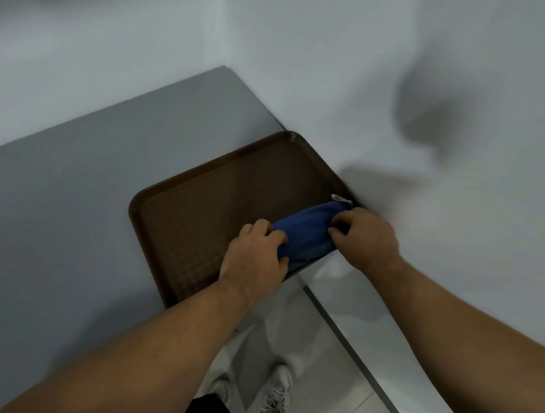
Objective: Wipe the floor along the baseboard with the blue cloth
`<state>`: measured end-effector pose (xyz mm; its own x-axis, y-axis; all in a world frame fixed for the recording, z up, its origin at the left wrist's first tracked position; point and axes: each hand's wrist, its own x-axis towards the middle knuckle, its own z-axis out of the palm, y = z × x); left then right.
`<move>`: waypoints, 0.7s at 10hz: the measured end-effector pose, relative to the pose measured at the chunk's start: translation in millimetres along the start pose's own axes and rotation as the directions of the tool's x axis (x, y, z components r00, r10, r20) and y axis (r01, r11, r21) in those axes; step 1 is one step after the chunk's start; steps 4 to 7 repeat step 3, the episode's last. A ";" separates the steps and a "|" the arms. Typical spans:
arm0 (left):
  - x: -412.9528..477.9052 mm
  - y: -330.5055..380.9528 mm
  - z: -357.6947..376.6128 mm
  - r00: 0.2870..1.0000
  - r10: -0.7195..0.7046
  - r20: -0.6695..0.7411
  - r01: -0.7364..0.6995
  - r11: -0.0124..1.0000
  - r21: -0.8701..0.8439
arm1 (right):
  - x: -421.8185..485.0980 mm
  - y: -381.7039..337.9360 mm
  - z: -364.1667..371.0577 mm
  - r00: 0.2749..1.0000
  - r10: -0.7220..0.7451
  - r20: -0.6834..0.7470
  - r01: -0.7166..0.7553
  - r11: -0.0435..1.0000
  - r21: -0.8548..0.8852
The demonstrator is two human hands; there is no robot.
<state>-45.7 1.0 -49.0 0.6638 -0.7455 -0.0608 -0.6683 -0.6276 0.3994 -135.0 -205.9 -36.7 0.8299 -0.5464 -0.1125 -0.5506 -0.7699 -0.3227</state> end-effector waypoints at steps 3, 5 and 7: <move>-24.6 -28.0 -28.4 0.932 0.310 0.187 -0.322 0.946 0.032 | -55.4 -15.3 -14.8 0.991 0.130 -0.043 -0.122 0.980 0.160; -24.6 -28.0 -28.4 0.932 0.310 0.187 -0.322 0.946 0.032 | -55.4 -15.3 -14.8 0.991 0.130 -0.043 -0.122 0.980 0.160; -24.6 -28.0 -28.4 0.932 0.310 0.187 -0.322 0.946 0.032 | -55.4 -15.3 -14.8 0.991 0.130 -0.043 -0.122 0.980 0.160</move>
